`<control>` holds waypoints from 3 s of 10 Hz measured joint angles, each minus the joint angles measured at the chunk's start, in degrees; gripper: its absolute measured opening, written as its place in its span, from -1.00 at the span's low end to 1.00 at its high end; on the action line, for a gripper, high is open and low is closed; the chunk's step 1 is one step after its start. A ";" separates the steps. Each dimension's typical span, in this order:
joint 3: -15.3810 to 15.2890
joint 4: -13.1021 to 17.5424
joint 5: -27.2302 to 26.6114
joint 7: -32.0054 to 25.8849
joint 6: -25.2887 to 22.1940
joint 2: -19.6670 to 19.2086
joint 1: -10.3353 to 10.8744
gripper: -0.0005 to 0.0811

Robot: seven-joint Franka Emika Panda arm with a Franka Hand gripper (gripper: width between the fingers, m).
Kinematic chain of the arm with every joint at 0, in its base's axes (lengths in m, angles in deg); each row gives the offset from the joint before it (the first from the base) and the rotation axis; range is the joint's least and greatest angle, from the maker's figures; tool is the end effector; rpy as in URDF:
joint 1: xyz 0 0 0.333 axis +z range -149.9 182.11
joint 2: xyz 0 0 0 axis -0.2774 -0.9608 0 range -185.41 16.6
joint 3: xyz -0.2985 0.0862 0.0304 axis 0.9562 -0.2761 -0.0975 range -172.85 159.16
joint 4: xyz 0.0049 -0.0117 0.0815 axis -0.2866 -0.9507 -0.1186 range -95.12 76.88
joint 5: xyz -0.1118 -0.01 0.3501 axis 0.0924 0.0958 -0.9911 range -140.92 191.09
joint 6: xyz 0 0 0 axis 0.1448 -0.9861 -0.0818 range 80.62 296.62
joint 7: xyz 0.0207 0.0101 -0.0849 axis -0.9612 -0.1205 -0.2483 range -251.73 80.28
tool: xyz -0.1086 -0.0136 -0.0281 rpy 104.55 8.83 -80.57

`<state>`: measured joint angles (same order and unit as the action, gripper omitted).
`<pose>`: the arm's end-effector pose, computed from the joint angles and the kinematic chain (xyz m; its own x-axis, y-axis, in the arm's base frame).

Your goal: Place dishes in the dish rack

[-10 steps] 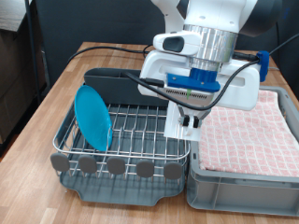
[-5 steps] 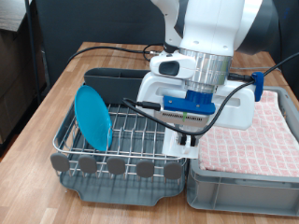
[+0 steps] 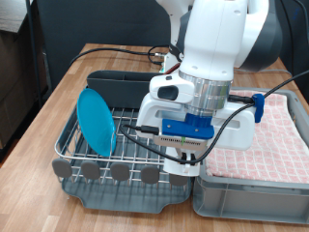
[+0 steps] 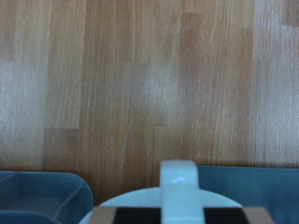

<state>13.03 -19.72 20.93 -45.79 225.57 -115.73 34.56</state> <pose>0.6650 0.0097 0.3051 0.7286 -0.6328 0.2620 -0.6420 -0.7643 -0.0603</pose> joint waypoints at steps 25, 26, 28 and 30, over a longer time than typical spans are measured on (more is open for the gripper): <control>-2.93 16.42 3.85 -4.50 -26.74 -1.00 -4.13 0.98; -2.82 16.80 4.44 -4.50 -27.87 -0.02 -3.95 0.98; -2.79 17.42 5.18 -4.50 -29.66 1.82 -3.73 0.98; -2.78 17.84 5.61 -4.50 -30.85 3.16 -3.47 0.98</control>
<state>10.24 -1.87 26.54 -50.29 194.72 -112.58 31.09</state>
